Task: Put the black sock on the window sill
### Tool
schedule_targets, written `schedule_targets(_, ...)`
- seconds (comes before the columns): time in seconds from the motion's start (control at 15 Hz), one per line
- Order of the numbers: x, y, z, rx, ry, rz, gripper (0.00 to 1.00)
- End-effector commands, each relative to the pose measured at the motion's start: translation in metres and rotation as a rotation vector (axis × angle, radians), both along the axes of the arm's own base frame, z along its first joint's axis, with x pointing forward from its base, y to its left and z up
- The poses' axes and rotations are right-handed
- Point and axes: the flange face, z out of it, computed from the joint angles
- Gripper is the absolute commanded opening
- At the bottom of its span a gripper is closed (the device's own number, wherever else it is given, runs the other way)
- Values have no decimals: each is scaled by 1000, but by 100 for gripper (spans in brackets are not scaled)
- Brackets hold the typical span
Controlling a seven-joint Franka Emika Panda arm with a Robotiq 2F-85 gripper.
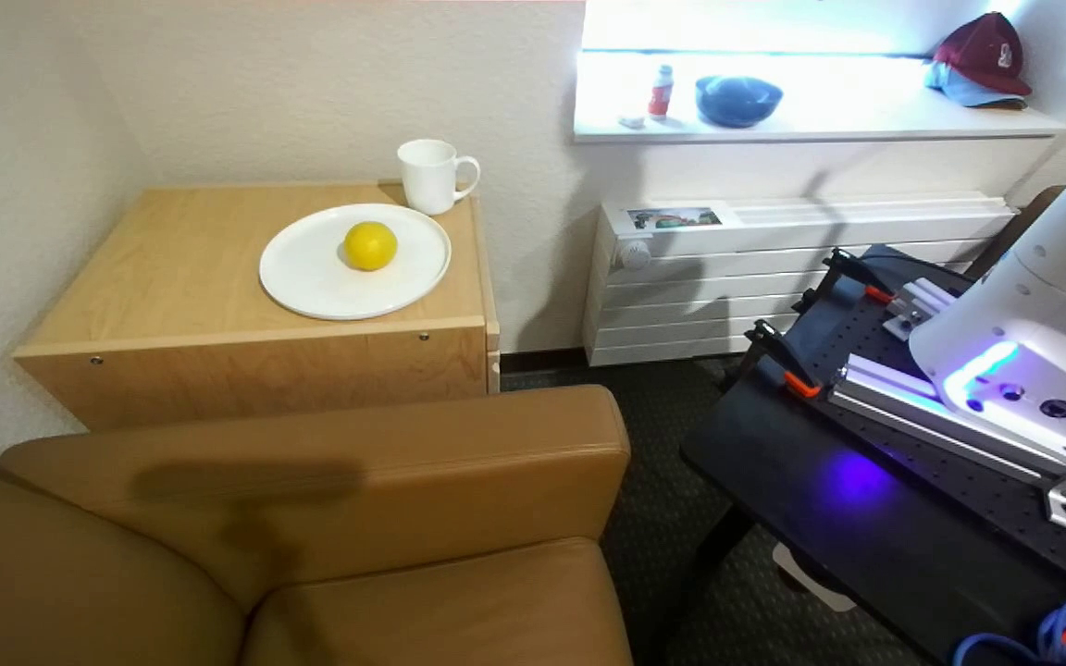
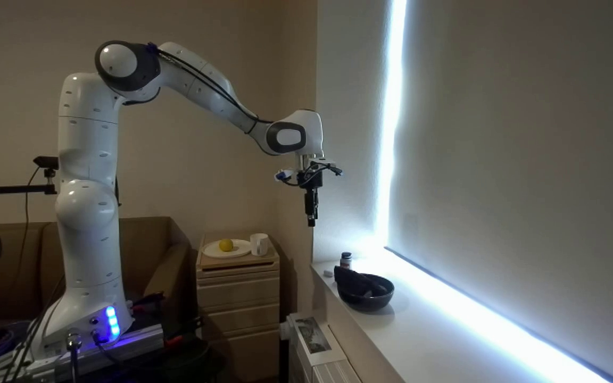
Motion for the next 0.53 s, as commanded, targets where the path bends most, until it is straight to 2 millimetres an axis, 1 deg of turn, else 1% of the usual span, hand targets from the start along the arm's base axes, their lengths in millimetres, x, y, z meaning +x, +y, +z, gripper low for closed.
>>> schedule_targets(0.0,23,-1,-21,-79,-64,-136,100)
schedule_targets(0.2,39,-8,-42,-121,-102,-260,100)
schedule_targets(0.4,47,-16,-67,-130,-53,-347,100)
schedule_targets(0.47,37,-9,-58,-108,-76,-309,100)
